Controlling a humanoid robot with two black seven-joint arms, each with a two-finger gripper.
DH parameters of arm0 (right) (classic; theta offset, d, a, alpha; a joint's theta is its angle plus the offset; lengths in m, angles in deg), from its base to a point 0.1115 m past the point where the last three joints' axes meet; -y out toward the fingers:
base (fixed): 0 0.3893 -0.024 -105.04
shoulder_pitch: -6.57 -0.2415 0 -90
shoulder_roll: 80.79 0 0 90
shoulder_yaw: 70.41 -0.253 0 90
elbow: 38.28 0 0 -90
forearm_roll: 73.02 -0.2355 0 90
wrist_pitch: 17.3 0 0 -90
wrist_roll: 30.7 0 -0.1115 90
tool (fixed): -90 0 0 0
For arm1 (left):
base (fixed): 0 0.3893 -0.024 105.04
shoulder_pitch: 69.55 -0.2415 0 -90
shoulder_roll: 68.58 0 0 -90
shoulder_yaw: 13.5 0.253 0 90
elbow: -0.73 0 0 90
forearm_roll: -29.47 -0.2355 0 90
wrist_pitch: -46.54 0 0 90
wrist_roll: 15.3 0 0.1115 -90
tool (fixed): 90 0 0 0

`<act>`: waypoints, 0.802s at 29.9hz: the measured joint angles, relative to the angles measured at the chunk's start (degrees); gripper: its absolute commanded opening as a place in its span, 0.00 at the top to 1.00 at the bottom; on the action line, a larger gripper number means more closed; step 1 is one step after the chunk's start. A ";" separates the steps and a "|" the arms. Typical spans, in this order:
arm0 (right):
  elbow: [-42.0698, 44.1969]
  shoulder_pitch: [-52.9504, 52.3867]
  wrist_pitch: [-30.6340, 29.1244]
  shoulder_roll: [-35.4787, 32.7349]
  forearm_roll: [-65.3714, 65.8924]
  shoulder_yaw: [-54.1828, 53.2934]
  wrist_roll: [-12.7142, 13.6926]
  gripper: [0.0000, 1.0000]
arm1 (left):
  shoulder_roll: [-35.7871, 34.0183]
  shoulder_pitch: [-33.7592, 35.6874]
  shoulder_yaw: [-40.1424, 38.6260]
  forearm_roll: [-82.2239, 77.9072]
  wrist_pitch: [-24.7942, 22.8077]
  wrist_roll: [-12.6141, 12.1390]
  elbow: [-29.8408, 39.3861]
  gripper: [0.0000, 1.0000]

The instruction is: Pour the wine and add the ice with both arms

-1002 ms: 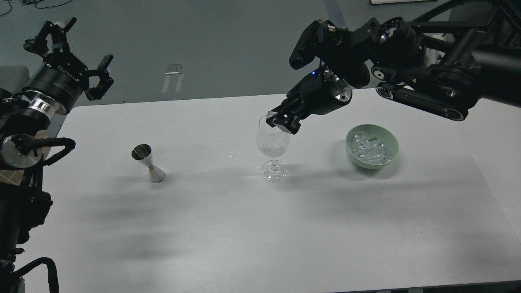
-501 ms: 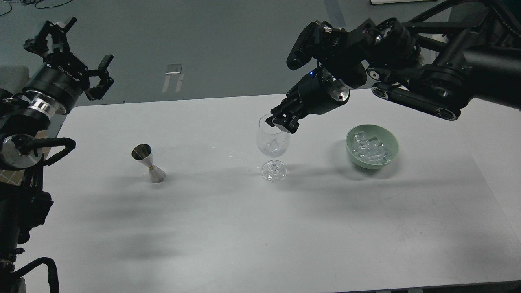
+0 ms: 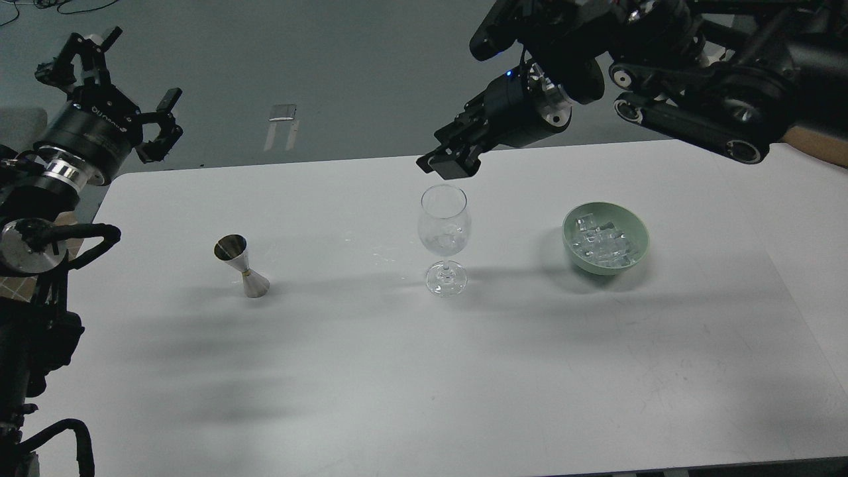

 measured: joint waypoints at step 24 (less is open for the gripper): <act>25.84 11.90 21.63 4.76 -35.84 -21.22 0.00 0.00 | 3.31 9.98 3.83 2.53 3.23 -0.67 -7.93 0.02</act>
